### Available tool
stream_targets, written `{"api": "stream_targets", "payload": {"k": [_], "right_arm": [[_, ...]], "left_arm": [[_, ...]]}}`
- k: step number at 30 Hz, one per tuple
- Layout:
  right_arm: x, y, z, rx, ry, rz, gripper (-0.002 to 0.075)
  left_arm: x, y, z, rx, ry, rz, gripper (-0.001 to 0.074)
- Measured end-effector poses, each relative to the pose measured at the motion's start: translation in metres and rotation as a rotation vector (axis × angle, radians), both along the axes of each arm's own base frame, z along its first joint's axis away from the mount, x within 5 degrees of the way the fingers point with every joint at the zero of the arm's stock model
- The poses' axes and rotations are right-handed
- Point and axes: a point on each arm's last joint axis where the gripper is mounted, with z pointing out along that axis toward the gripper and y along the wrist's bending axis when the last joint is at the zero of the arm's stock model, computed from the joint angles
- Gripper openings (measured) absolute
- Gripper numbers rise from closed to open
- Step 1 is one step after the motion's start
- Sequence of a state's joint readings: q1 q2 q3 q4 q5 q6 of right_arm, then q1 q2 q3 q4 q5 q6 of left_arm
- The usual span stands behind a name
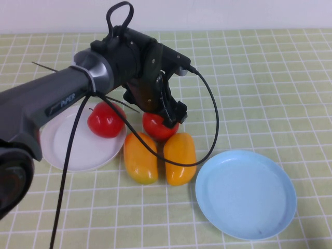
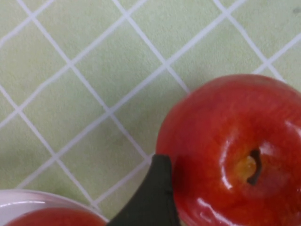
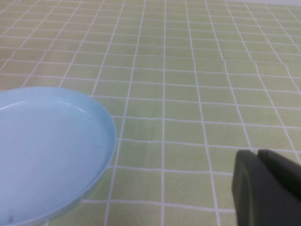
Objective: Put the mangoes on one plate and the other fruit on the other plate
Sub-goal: Put one type of fruit in the left plate
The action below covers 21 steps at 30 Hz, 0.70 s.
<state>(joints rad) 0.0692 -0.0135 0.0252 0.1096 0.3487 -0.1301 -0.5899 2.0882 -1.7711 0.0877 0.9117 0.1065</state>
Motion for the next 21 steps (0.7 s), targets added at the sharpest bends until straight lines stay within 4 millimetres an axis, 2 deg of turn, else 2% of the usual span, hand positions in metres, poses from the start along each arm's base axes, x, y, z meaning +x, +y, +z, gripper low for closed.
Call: {"api": "stream_targets", "payload": {"k": [10, 14, 21], "right_arm": [[0.0000, 0.0000, 0.0000, 0.000, 0.000, 0.000, -0.0015], [0.0000, 0.0000, 0.0000, 0.000, 0.000, 0.000, -0.0015], [0.0000, 0.0001, 0.0000, 0.004, 0.000, 0.000, -0.0015]], "left_arm": [[0.0033, -0.0024, -0.0044, -0.007, -0.007, -0.001, 0.0666], [0.0034, -0.0025, -0.0051, -0.005, -0.006, -0.003, 0.0589], [0.0033, -0.0022, -0.0052, -0.001, -0.005, -0.003, 0.0582]]}}
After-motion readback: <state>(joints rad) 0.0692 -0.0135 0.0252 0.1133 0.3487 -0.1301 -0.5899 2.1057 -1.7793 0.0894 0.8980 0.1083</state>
